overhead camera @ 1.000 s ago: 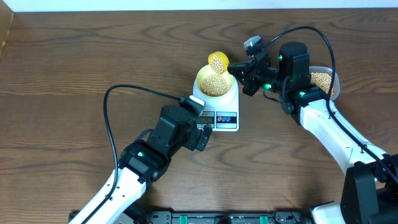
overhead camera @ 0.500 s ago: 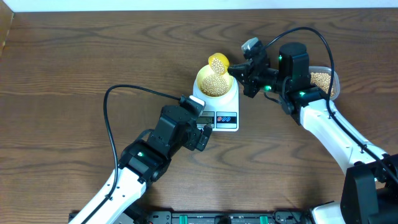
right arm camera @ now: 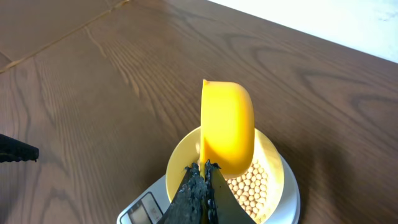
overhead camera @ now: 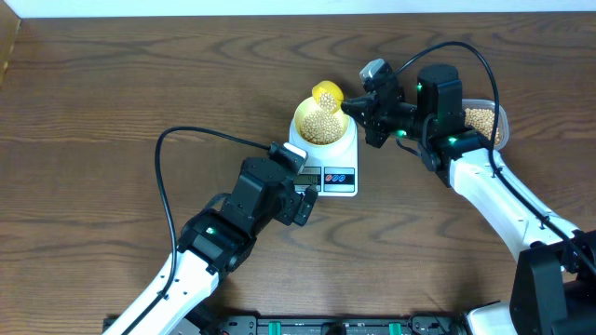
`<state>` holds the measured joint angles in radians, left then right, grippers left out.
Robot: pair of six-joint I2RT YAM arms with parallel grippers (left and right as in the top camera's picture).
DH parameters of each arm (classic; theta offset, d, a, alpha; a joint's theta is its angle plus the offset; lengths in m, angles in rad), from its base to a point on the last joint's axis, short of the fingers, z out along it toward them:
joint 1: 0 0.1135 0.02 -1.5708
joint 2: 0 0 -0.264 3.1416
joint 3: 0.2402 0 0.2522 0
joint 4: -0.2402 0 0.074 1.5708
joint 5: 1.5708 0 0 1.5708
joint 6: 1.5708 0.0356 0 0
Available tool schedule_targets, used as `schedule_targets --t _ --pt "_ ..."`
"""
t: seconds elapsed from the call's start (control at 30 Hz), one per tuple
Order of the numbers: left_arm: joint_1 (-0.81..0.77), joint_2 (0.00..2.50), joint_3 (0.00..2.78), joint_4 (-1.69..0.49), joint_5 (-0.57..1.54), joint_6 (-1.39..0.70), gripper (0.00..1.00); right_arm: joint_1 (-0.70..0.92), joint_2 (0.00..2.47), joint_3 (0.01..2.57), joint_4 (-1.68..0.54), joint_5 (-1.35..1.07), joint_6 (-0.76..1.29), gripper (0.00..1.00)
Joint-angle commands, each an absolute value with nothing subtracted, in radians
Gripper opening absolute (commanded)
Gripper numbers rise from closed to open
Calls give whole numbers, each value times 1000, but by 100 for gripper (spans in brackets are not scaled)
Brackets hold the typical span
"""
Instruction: Scoop item into bowl and weigh 50g on scale
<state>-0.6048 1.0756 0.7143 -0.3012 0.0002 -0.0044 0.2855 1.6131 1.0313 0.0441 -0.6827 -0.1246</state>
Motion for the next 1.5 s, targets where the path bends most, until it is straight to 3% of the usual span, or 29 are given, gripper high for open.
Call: schedule_targets --t 0.0,1.47 --pt "-601 1077 716 -297 -12 -20 98 289 1618 1032 33 -686 -143 1" --pt "-601 1077 716 -297 -12 -20 98 289 1618 1032 30 -686 -98 1"
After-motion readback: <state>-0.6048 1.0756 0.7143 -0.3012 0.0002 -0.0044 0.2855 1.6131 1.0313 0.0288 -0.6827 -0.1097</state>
